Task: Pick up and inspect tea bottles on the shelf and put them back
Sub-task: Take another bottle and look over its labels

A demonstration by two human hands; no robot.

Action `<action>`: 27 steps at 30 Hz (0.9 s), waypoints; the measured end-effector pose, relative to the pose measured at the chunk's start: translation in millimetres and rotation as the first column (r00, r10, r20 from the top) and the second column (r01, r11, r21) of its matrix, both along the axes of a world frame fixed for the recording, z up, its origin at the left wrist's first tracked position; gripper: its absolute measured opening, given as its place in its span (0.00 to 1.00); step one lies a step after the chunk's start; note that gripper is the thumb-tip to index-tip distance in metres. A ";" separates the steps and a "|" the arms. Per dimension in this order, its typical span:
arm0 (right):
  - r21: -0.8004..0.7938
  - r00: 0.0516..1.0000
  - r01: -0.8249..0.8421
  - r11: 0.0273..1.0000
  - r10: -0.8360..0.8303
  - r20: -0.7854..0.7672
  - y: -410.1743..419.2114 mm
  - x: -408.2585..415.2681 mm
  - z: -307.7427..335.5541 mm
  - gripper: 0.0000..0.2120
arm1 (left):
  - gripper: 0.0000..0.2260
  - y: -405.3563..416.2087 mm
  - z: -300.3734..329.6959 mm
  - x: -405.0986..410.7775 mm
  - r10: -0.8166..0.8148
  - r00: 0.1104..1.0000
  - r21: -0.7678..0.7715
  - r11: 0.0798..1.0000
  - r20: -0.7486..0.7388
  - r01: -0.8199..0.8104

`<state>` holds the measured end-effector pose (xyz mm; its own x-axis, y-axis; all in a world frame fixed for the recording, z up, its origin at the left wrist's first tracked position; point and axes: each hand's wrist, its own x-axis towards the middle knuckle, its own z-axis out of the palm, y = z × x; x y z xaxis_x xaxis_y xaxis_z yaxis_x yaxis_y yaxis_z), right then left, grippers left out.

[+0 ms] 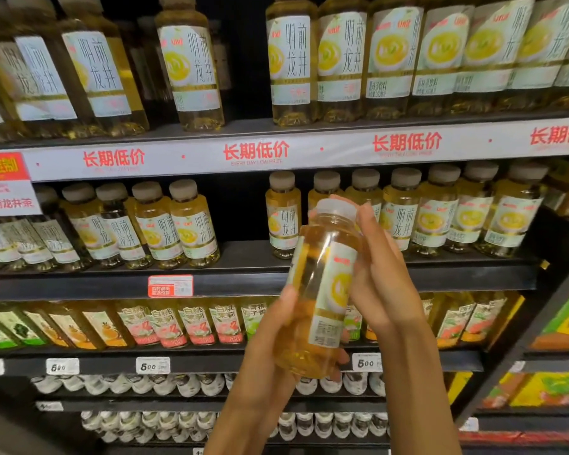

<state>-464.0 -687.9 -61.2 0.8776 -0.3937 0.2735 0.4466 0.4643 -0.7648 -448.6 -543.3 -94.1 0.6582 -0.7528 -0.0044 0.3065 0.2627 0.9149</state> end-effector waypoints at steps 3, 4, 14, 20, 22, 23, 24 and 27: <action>0.065 0.996 -0.085 0.994 0.086 0.000 1.2 2.0 -4.2 0.26 | 0.30 -0.2 0.6 4.6 -0.161 0.977 -0.105 0.983 -0.143 0.147; 0.068 0.995 -0.098 0.993 0.099 0.001 1.4 2.6 -5.2 0.25 | 0.30 -1.1 -0.7 6.3 -0.186 0.971 -0.115 0.979 -0.152 0.170; -0.067 1.000 0.025 0.997 -0.025 -0.005 -1.9 1.2 -1.6 0.18 | 0.22 -3.5 -8.9 14.4 0.028 0.981 0.245 0.966 0.194 -0.077; 0.045 0.992 0.049 0.998 -0.044 -0.115 -5.4 8.0 -7.7 0.12 | 0.34 2.8 -3.5 15.4 -0.122 0.990 0.107 0.986 -0.073 0.129; 0.155 0.988 -0.028 0.987 0.052 -0.149 -4.6 11.3 -9.3 0.15 | 0.33 1.9 -2.3 11.6 -0.247 0.953 0.022 0.967 -0.177 0.255; 0.200 0.978 -0.073 0.977 0.109 -0.176 -3.9 12.4 -10.4 0.17 | 0.31 0.3 -2.0 9.2 -0.292 0.933 -0.019 0.955 -0.209 0.295; 0.249 0.967 -0.113 0.962 0.164 -0.194 -3.2 13.5 -11.0 0.21 | 0.30 -1.7 -2.3 7.0 -0.322 0.919 -0.056 0.947 -0.228 0.318; 0.394 0.943 -0.195 0.898 0.282 -0.175 -8.6 13.1 -15.0 0.27 | 0.31 -5.5 -0.3 4.0 -0.362 0.895 -0.138 0.932 -0.262 0.336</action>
<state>-450.9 -696.5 -76.1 0.9781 -0.1988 -0.0622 0.1256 0.8010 -0.5854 -444.6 -548.8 -94.4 0.3347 -0.9395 -0.0725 0.6311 0.1664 0.7576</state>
